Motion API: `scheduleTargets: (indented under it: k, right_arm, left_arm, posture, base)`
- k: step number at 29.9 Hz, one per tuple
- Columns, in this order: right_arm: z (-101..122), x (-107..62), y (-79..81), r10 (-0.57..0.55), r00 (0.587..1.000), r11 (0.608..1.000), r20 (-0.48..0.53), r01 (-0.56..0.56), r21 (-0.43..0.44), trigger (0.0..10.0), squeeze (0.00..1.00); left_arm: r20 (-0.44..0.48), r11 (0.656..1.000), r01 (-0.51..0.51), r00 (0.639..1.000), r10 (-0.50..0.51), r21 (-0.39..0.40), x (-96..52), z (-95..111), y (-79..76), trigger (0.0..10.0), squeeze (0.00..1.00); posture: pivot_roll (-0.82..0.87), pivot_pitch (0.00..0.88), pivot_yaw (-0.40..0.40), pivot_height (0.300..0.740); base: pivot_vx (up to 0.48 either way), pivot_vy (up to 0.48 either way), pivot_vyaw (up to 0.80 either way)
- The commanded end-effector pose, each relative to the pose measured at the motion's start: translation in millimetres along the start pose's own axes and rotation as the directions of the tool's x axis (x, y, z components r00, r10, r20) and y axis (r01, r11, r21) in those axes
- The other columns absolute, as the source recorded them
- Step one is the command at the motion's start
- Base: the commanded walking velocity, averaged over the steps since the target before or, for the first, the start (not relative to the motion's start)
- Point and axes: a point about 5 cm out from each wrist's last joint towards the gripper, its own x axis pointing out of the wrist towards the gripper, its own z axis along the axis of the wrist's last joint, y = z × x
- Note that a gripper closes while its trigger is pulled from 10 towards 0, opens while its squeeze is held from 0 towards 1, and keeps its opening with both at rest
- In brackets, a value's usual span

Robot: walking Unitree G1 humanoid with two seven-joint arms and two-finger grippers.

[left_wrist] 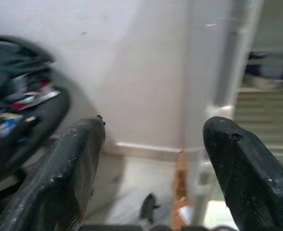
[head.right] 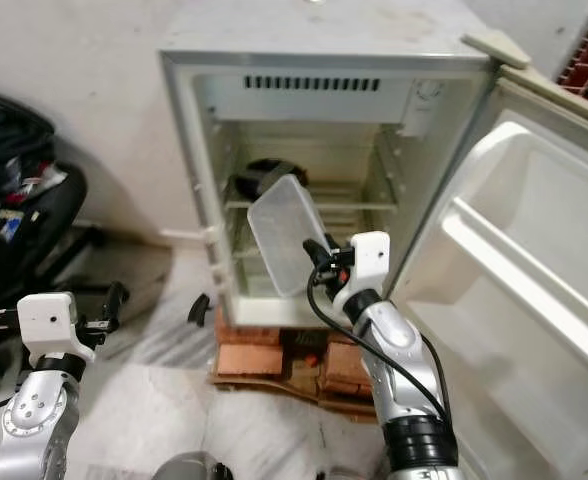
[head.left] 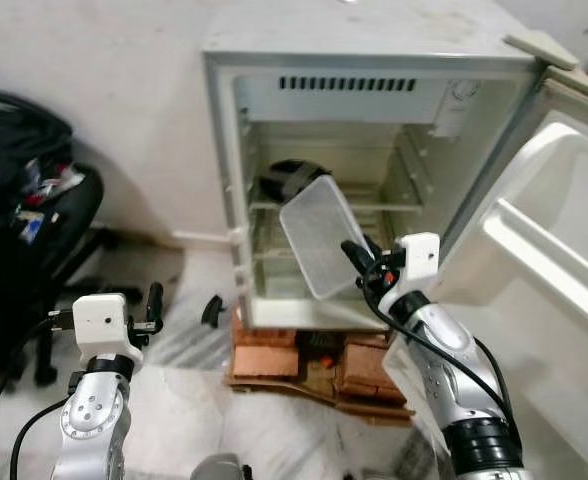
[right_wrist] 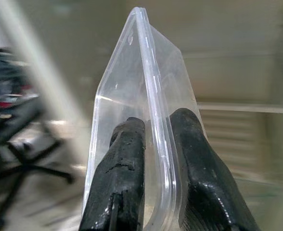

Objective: Restocking fridge

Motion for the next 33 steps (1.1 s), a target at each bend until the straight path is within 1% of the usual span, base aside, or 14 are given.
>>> scheduleTargets:
  k: [1,7,14,15,17,18,24,26,27,29,33]
  right_arm:
    - [3.2,0.4,-3.3,-0.026,1.000,1.000,0.015,0.027,-0.006,10.0,0.00]
    - [4.8,1.4,-5.6,-0.050,0.998,0.999,0.022,0.051,-0.019,10.0,0.00]
    - [6.7,0.8,-17.4,-0.162,0.986,0.985,0.035,0.164,-0.060,10.0,0.00]
    - [6.7,0.3,-22.3,-0.208,0.977,0.976,0.038,0.210,-0.056,10.0,0.00]
    - [6.6,-0.2,-26.5,-0.244,0.969,0.967,0.035,0.246,-0.068,10.0,0.00]
    - [7.7,-0.9,-31.1,-0.275,0.961,0.960,0.044,0.277,-0.052,10.0,0.00]
    - [9.6,0.0,-38.4,-0.323,0.945,0.943,0.054,0.326,-0.064,10.0,0.00]
    - [9.0,2.8,-40.7,-0.347,0.936,0.933,0.050,0.350,-0.077,10.0,0.00]
    - [6.5,7.0,-41.4,-0.371,0.928,0.926,0.031,0.372,-0.062,10.0,0.00]
    - [4.9,10.6,-41.7,-0.389,0.921,0.919,0.015,0.389,-0.061,10.0,0.00]
    - [7.5,21.2,-41.3,-0.422,0.907,0.904,0.017,0.422,-0.067,10.0,0.00]
  left_arm:
    - [-0.005,1.000,0.021,1.000,-0.021,0.009,-1.0,-0.4,-1.5,10.0,0.00]
    - [-0.013,1.000,0.025,1.000,-0.025,0.013,-0.7,-1.7,-2.3,10.0,0.00]
    - [-0.022,1.000,0.027,0.999,-0.026,0.016,-0.8,-2.7,-2.7,10.0,0.00]
    - [-0.023,1.000,0.027,0.999,-0.027,0.016,-0.9,-2.8,-2.8,10.0,0.00]
    - [-0.024,1.000,0.027,0.999,-0.027,0.016,-1.0,-2.8,-2.8,10.0,0.00]
    - [-0.025,1.000,0.027,0.999,-0.026,0.017,-1.0,-2.9,-2.8,10.0,0.00]
    - [-0.027,1.000,0.025,0.999,-0.024,0.019,-1.1,-2.8,-2.5,10.0,0.00]
    - [-0.028,1.000,0.023,0.999,-0.023,0.020,-1.2,-2.8,-2.4,10.0,0.00]
    - [-0.030,1.000,0.020,0.999,-0.019,0.019,-1.5,-2.8,-2.0,10.0,0.00]
    - [-0.032,1.000,0.019,0.999,-0.018,0.018,-2.0,-2.7,-1.9,10.0,0.00]
    - [-0.037,0.999,0.030,0.999,-0.029,0.022,-5.9,-2.2,-3.6,10.0,0.00]
  posture:
    - [0.12,0.036,-0.006,0.740]
    - [0.13,0.037,-0.006,0.740]
    - [0.13,0.040,-0.006,0.740]
    - [0.13,0.041,-0.006,0.740]
    - [0.13,0.042,-0.006,0.740]
    - [0.13,0.043,-0.006,0.740]
    - [0.14,0.047,-0.006,0.740]
    - [0.14,0.050,-0.006,0.740]
    - [0.14,0.052,-0.002,0.740]
    - [0.14,0.060,0.003,0.740]
    - [0.16,0.078,0.007,0.740]
  base:
    - [0.375,0.300,0.00]
    - [0.356,0.041,0.00]
    - [0.000,0.000,0.00]
    - [0.000,0.000,0.00]
    - [0.000,0.000,0.00]
    - [0.000,0.000,0.00]
    - [0.000,0.000,0.00]
    - [0.000,0.000,0.00]
    - [0.000,0.000,0.00]
    - [0.000,0.000,0.00]
    - [0.000,0.000,0.00]
